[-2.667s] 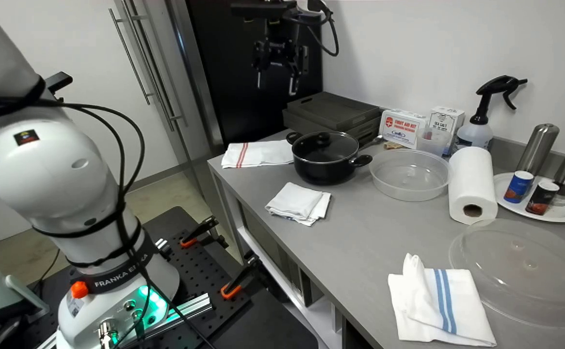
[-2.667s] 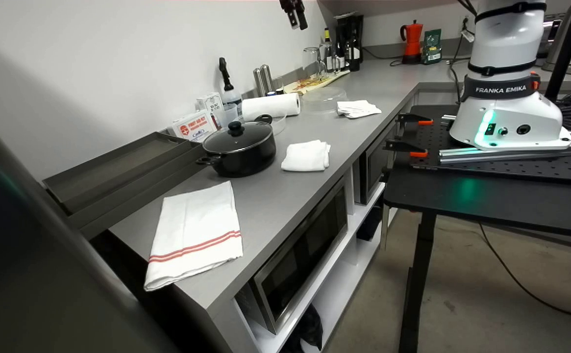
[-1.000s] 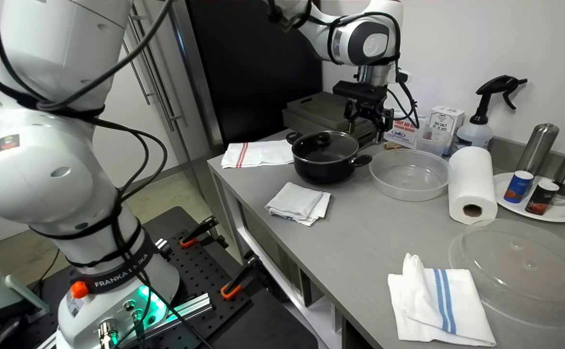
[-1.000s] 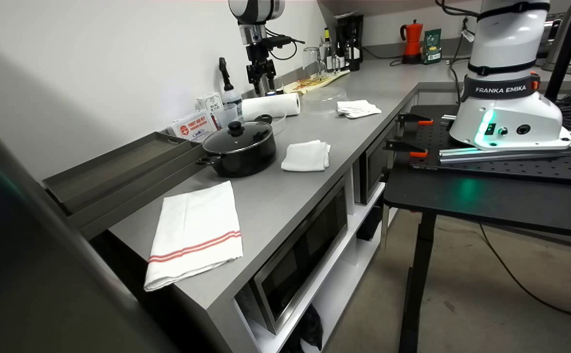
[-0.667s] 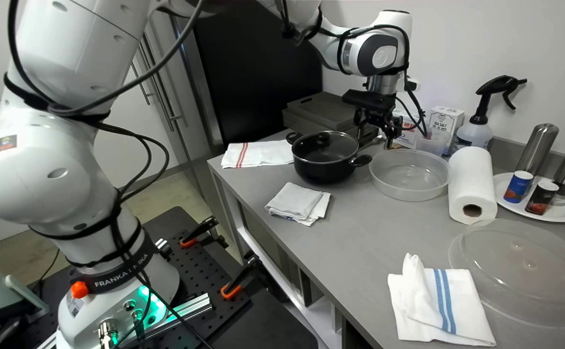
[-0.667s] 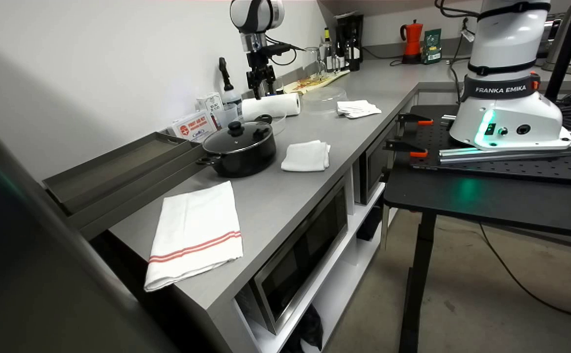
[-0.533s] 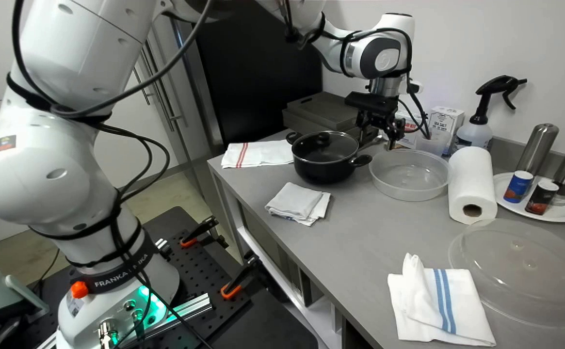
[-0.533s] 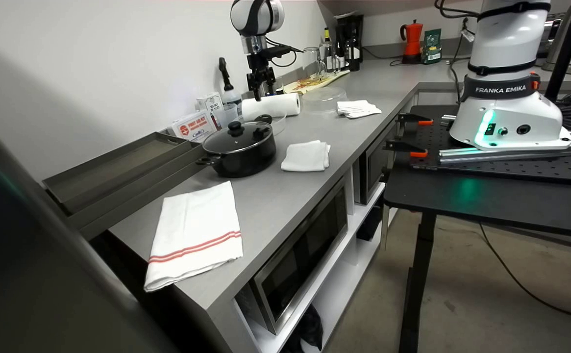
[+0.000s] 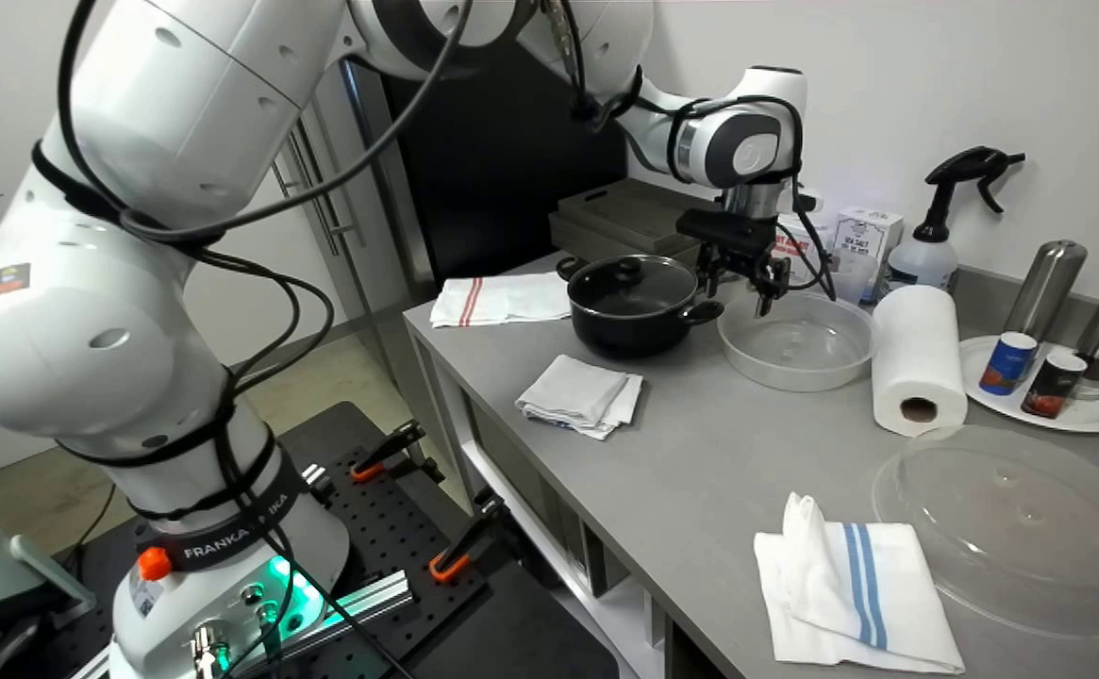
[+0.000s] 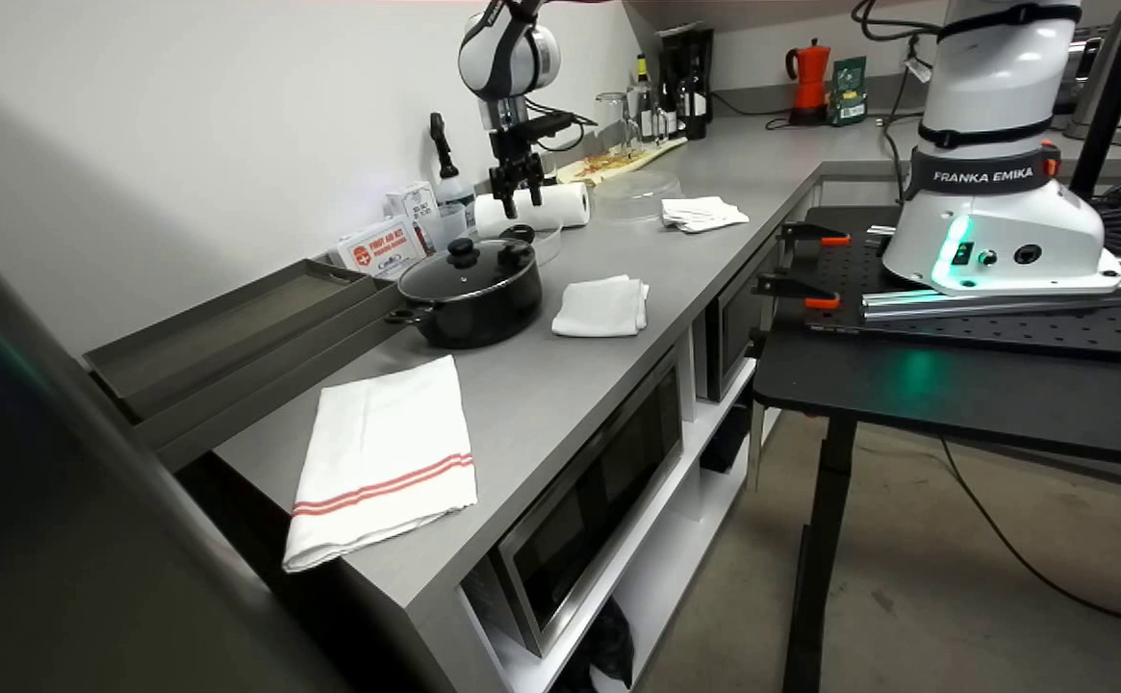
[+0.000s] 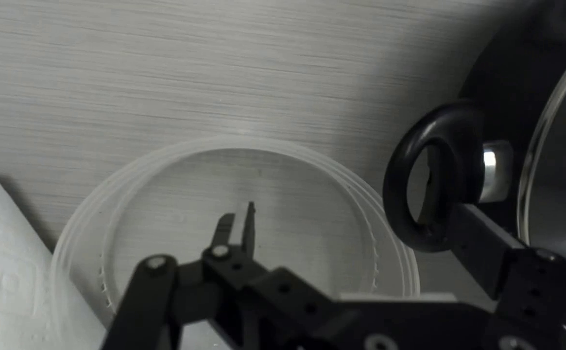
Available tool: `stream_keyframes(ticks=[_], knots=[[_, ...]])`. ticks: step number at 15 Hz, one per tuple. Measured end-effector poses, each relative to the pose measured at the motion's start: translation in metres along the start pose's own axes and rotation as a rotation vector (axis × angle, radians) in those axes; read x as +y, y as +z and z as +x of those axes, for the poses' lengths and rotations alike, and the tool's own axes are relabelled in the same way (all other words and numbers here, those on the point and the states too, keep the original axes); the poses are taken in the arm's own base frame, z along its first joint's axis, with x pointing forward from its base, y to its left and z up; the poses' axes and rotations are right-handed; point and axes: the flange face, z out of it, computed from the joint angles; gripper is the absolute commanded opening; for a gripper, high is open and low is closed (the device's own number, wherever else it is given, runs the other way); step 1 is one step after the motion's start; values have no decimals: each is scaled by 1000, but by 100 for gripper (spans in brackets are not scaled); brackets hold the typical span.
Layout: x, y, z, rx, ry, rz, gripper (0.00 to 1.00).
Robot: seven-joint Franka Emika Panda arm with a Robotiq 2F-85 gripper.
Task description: Move the pot to the right
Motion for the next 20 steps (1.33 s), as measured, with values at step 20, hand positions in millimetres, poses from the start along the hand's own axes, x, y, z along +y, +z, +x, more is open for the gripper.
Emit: stream_keyframes(ticks=[20], knots=[[0,23,-3,-18,0,4,100]])
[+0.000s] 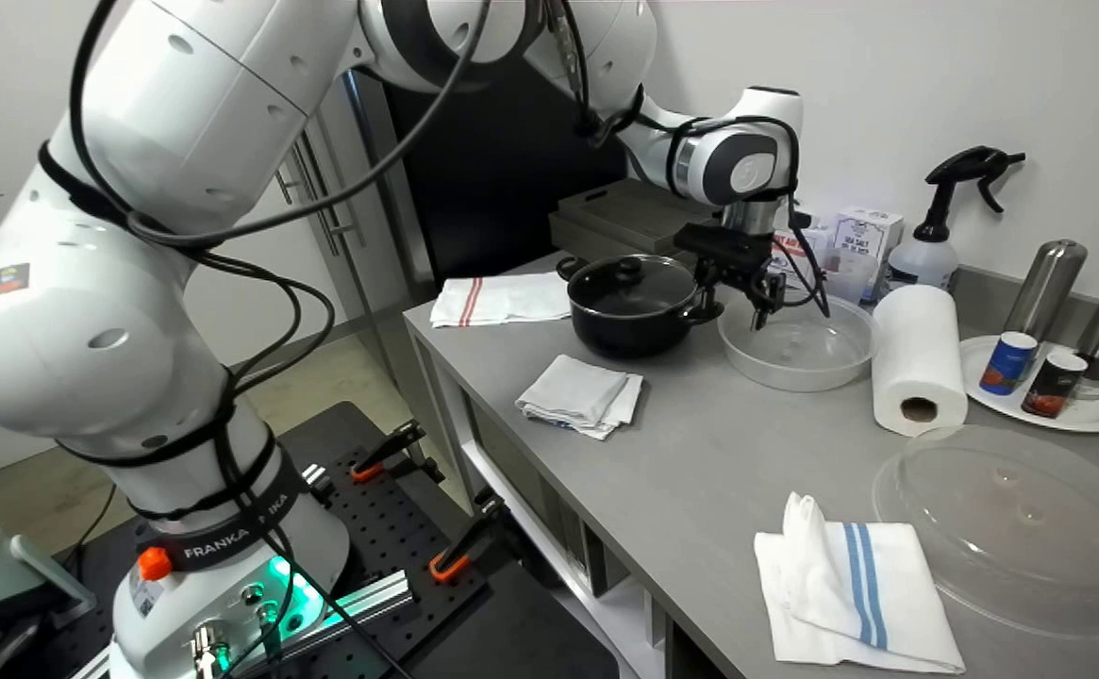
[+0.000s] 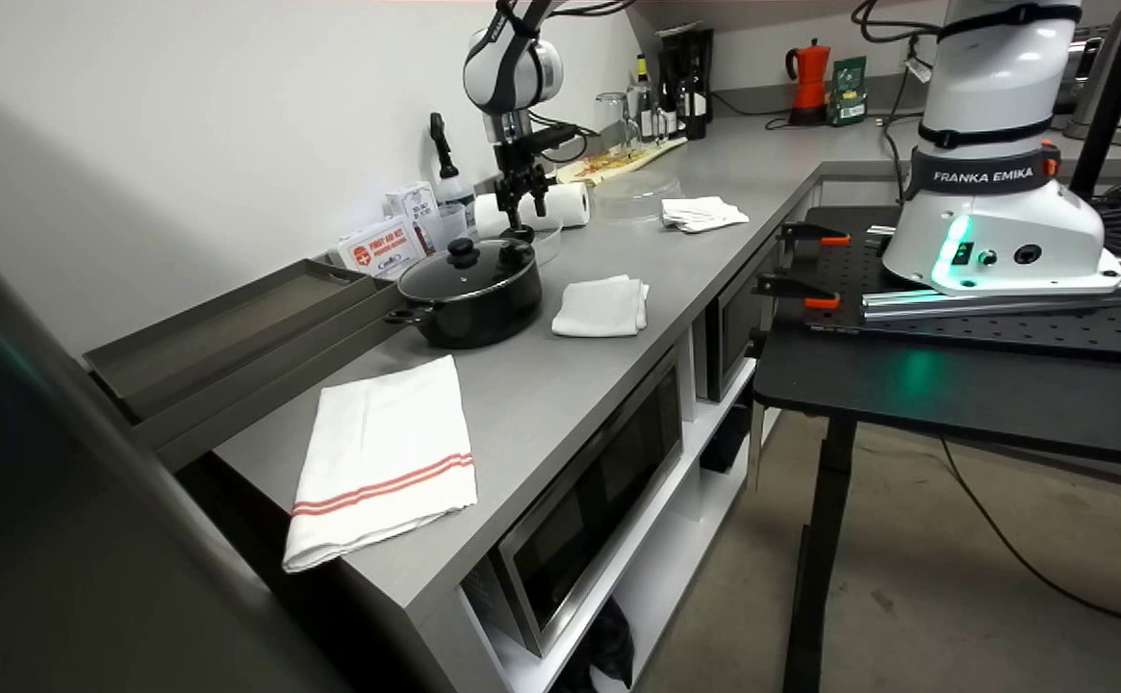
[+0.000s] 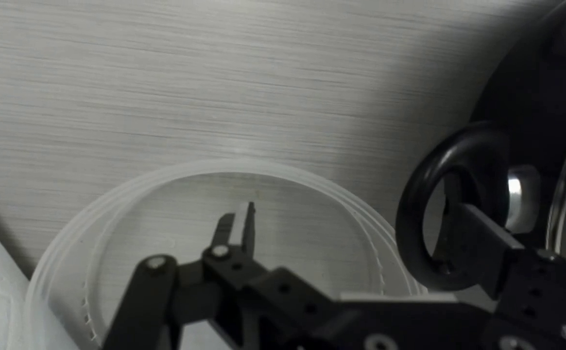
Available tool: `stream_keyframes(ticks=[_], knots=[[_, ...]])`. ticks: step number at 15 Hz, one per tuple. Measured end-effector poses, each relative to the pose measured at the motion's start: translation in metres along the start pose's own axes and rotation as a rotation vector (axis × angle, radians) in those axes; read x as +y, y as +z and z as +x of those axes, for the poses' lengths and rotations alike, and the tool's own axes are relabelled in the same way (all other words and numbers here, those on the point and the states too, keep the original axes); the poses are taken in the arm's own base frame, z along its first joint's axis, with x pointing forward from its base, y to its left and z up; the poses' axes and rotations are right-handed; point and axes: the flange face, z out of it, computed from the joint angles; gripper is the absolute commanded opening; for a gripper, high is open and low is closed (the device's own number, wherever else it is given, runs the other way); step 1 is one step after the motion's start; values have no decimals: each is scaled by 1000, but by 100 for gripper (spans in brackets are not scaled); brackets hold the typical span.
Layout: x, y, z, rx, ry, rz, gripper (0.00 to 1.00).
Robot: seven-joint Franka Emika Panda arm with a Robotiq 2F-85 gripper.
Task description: Move the pot to the right
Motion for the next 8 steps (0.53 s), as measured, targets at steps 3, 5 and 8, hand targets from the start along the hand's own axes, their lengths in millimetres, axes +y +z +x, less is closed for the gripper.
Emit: stream_keyframes(ticks=[3,5,8], knots=[[-4,2,0,-3,-6,3,100],[-5,4,0,-6,-8,1,100],[-2,7,-1,-9,-5,-1,100]])
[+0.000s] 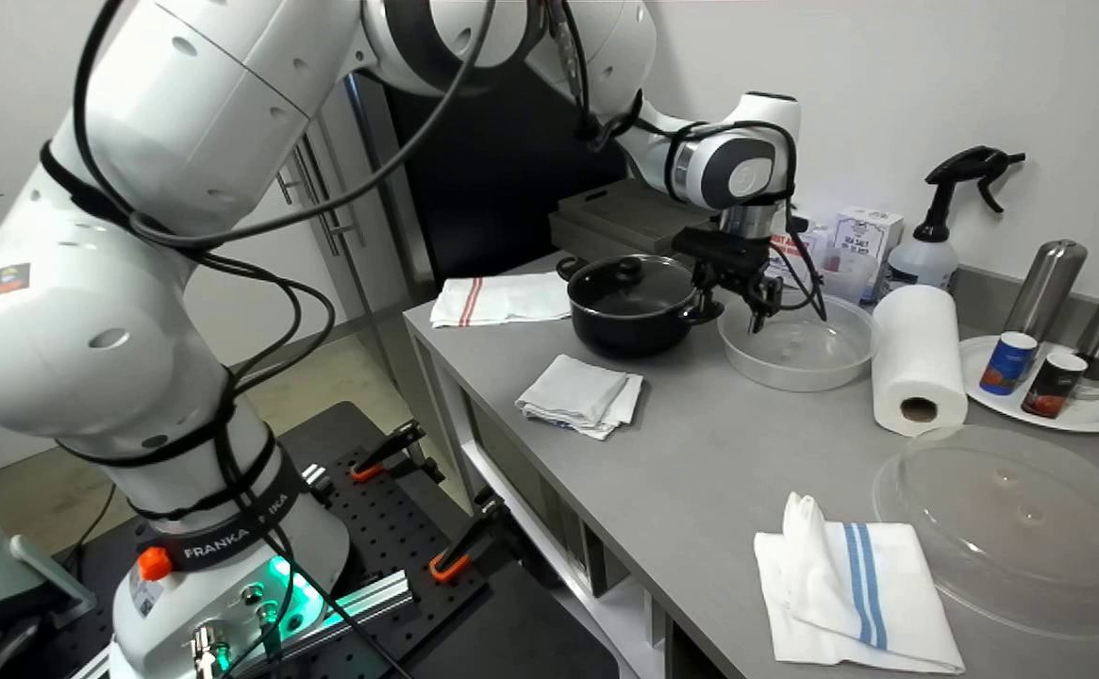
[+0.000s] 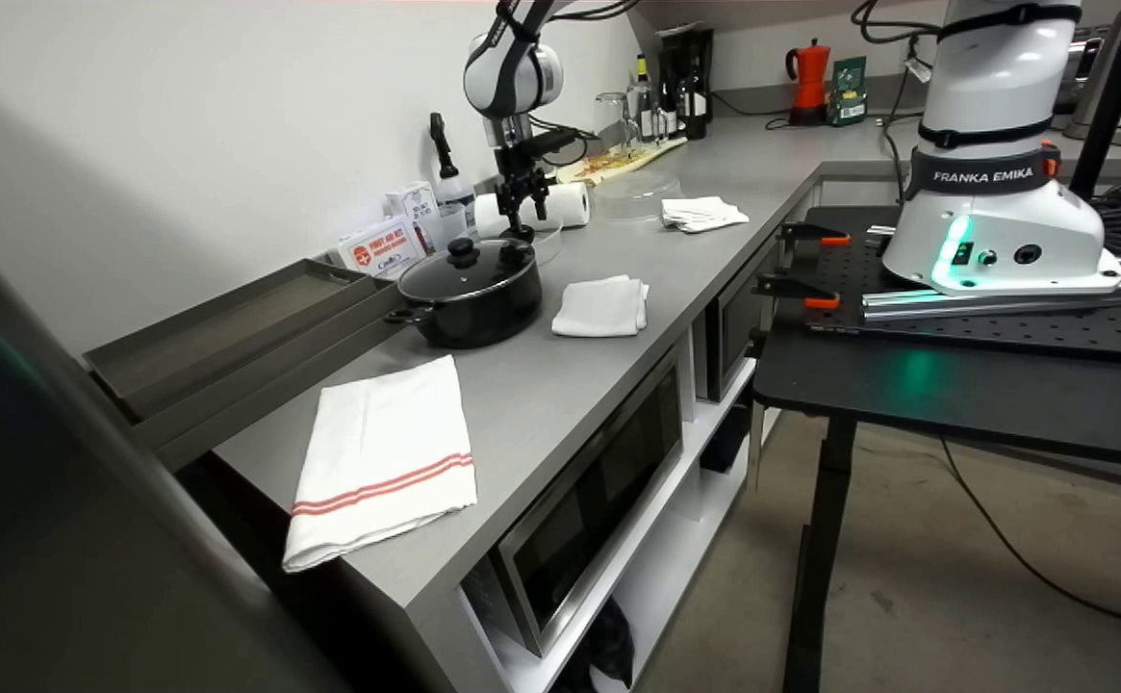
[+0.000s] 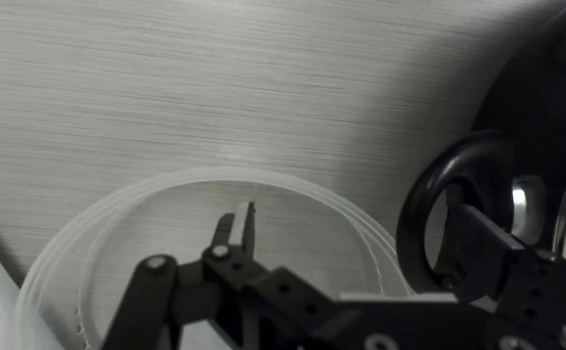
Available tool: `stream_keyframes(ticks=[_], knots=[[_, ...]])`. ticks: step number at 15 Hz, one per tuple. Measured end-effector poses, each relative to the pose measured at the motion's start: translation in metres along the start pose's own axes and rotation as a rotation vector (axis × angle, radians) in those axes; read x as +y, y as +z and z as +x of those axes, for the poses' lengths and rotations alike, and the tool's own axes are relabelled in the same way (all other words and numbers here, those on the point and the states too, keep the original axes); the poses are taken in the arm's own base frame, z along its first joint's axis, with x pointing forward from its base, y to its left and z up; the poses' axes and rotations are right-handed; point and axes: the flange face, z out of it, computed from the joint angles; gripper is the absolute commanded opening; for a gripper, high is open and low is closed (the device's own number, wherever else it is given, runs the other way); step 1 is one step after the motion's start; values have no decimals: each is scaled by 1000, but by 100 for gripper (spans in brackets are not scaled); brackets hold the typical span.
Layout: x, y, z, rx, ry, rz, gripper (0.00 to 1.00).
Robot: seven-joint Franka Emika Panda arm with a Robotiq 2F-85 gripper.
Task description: Move the pot to the right
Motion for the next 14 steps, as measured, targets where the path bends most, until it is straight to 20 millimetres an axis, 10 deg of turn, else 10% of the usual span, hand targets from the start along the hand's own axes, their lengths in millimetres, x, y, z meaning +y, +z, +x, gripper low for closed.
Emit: stream_keyframes(ticks=[5,11,14], knots=[[4,4,-1,-5,5,0,100],[1,5,-1,-6,2,2,44],[-5,5,0,-5,-6,6,52]])
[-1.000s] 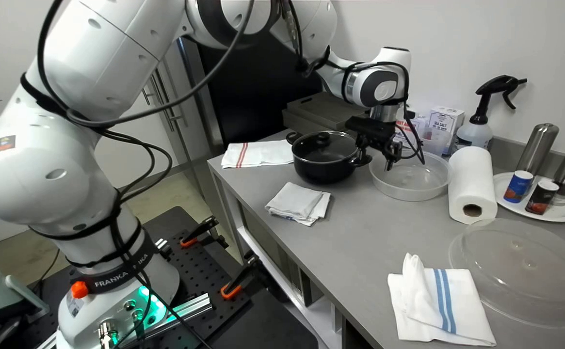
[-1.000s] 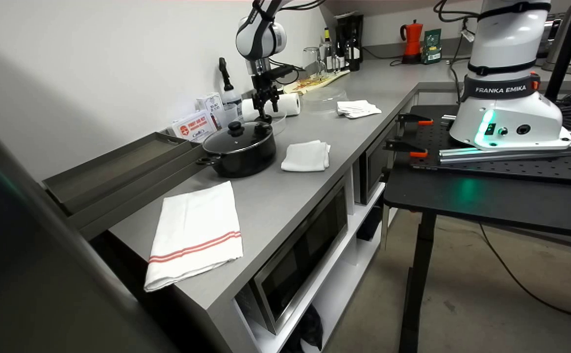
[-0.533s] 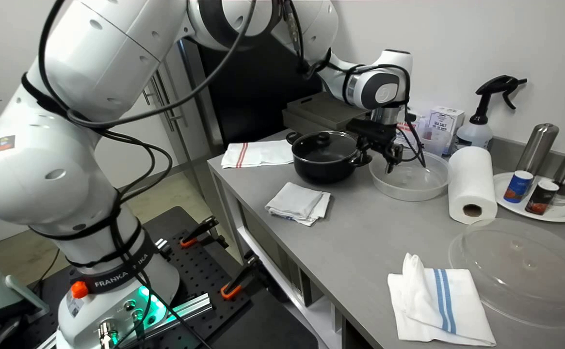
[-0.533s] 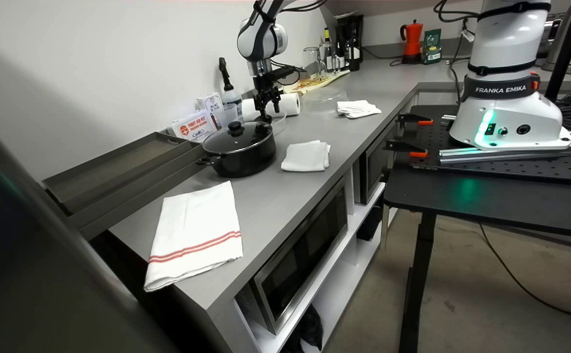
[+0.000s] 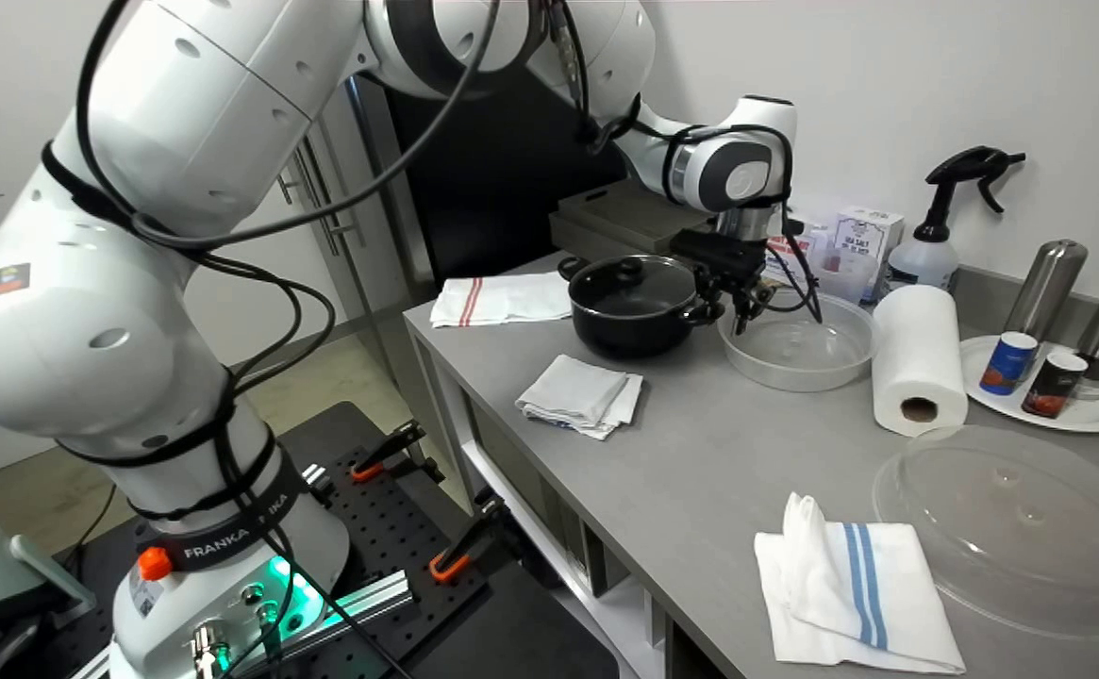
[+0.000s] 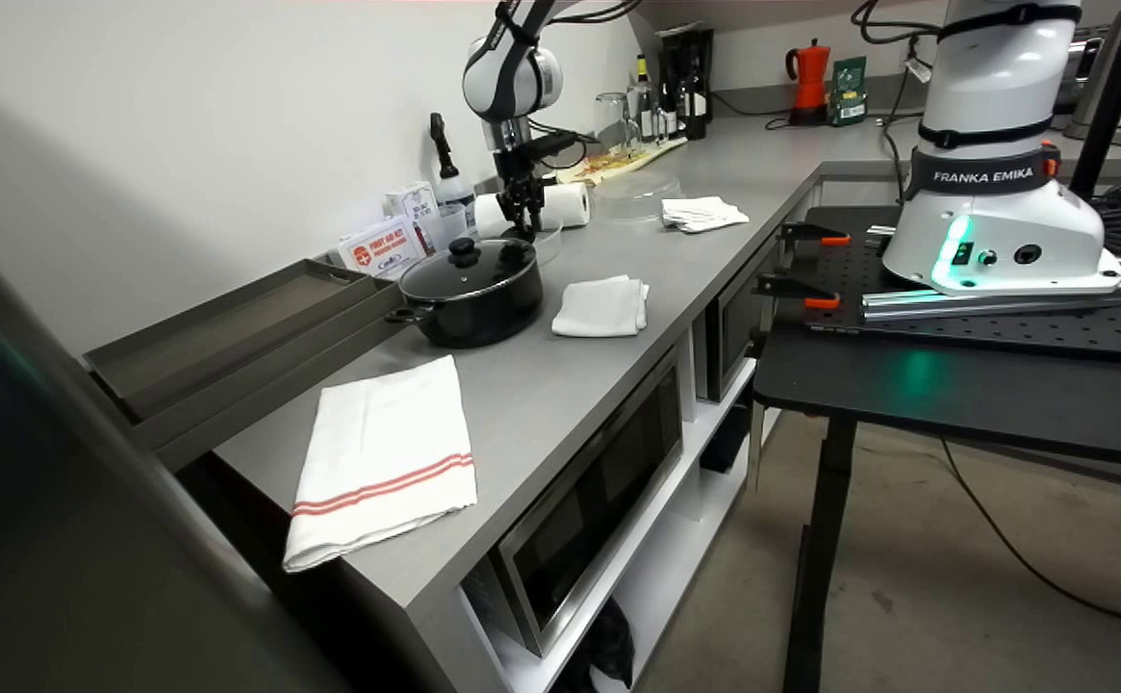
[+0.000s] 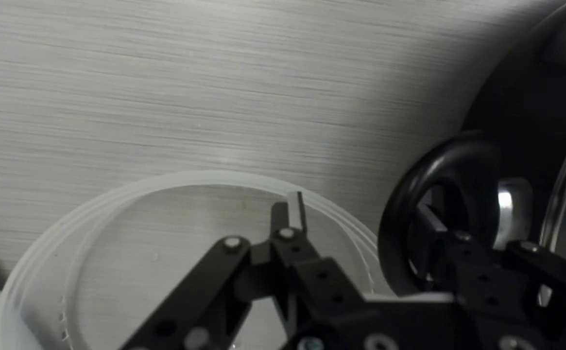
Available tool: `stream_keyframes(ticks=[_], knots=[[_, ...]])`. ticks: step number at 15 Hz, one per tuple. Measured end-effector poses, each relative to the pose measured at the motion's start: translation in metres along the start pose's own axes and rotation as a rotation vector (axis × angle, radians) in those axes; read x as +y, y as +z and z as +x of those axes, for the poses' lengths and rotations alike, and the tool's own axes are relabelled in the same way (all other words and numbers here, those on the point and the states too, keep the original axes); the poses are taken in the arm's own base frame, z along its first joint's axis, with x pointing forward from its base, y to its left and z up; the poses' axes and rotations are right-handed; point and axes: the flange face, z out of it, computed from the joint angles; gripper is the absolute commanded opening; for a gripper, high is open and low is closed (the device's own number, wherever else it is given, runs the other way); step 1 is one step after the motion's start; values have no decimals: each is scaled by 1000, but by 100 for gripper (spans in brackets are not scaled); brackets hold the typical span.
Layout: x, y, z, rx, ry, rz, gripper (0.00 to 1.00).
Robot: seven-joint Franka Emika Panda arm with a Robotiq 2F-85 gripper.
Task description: Move the pot to the right
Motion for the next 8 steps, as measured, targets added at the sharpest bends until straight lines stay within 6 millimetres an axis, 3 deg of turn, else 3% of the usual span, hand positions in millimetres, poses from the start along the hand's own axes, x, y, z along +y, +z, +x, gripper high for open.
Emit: stream_keyframes(ticks=[1,2,3,4,7,8], knots=[[-1,0,0,0,-1,0,50],[-1,0,0,0,-1,0,38],[-1,0,0,0,-1,0,35],[-1,0,0,0,-1,0,23],[-3,0,0,1,-3,3,1],[-3,0,0,1,-4,3,4]])
